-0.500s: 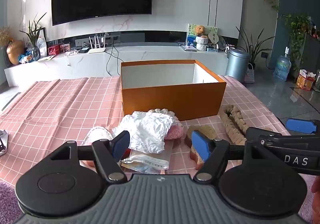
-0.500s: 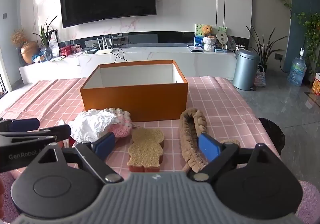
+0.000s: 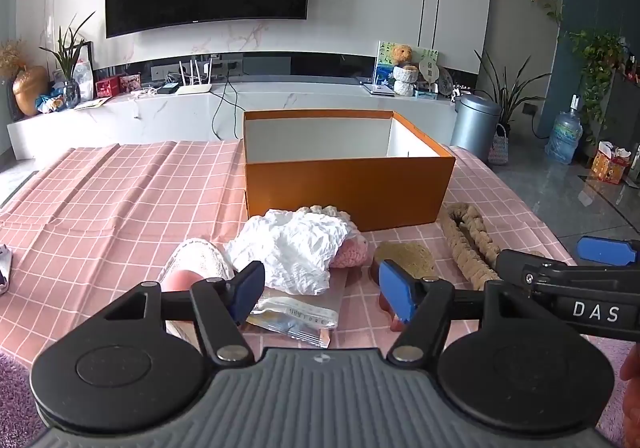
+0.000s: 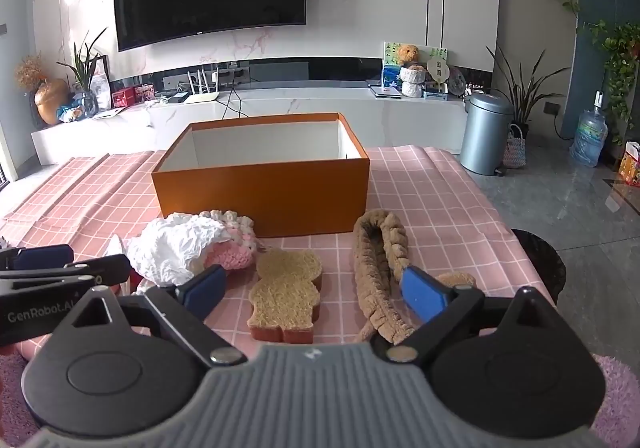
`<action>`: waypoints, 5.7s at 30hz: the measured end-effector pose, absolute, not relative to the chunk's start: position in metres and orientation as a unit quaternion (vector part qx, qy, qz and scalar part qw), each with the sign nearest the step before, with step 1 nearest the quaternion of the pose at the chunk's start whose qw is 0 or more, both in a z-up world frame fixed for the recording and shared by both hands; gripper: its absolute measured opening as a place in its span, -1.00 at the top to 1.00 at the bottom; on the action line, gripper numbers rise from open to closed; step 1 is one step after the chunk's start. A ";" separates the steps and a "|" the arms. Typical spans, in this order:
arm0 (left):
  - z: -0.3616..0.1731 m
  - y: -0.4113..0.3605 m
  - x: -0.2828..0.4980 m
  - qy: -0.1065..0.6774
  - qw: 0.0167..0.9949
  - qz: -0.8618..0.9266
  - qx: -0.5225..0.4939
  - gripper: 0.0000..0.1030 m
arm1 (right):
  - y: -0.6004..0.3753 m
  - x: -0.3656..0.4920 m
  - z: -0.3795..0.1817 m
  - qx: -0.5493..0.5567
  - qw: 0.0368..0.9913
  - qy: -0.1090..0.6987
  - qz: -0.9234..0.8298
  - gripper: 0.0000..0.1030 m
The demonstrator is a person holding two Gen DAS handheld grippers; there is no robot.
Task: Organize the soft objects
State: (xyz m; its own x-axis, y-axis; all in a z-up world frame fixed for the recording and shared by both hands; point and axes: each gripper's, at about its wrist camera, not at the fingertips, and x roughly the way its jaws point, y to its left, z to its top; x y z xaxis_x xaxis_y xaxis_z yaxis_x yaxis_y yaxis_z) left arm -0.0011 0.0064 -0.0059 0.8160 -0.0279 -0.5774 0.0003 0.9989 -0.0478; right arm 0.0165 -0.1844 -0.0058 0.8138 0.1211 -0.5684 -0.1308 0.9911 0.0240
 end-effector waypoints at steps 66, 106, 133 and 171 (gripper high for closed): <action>-0.010 0.005 -0.001 0.312 0.950 -0.007 -0.027 -0.48 | -0.180 0.019 -0.013 -0.013 0.950 0.303 0.066 -0.86; -0.022 0.039 0.012 0.345 0.935 -0.031 -0.078 0.08 | -0.169 0.037 -0.024 -0.020 0.935 0.340 0.103 -0.84; -0.059 0.069 0.094 0.364 0.928 -0.067 -0.049 -0.02 | -0.095 0.171 -0.078 -0.111 0.894 0.396 0.179 0.15; -0.042 0.094 0.127 0.332 0.938 -0.042 -0.085 0.67 | -0.080 0.200 -0.088 -0.048 0.877 0.405 0.252 -0.57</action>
